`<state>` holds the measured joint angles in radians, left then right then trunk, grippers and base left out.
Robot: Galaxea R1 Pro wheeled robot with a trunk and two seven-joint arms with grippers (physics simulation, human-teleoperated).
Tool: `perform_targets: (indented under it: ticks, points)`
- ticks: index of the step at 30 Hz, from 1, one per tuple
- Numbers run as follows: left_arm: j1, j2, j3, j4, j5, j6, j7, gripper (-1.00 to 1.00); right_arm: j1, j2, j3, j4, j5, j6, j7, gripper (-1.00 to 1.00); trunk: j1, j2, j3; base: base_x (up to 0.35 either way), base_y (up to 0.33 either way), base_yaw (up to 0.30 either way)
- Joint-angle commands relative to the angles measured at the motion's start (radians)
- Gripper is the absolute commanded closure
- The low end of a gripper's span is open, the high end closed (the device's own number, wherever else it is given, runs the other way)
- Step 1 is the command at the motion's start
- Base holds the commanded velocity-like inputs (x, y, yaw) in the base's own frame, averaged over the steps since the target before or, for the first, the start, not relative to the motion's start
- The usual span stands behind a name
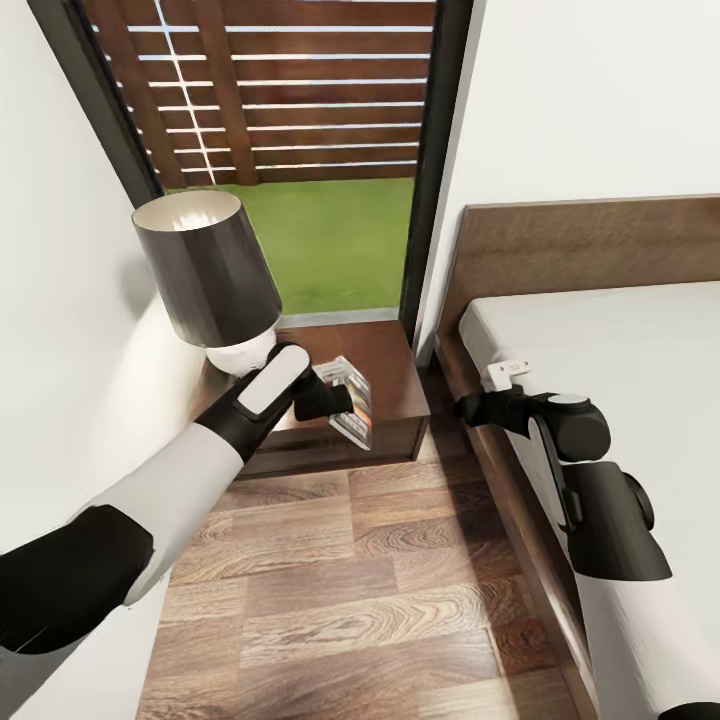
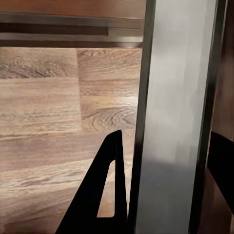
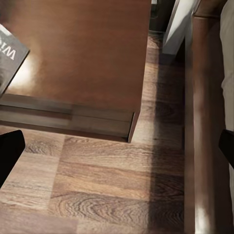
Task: In the bedroom, move the book from the bed onto either nightstand, and place the two sandals side by side next to the bed.
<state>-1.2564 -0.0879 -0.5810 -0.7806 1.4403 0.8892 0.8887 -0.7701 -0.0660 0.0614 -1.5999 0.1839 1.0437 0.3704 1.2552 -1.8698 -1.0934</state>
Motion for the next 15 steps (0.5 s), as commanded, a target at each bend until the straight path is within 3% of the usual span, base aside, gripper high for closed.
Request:
perform_targets:
  ticks: [1,15]
  points:
    - [-0.001,0.0,-0.002,-0.001,0.01,-0.003,0.01,1.0,-0.001,-0.001,0.001,-0.001,0.011,0.003,0.008,-1.0,0.0,0.0,-0.001,0.0,0.0,0.0]
    - [0.031,0.0,-0.022,-0.01,0.01,-0.011,0.021,1.0,0.048,0.001,0.002,-0.002,0.008,0.003,0.008,-1.0,0.0,0.0,-0.007,0.0,0.0,0.0]
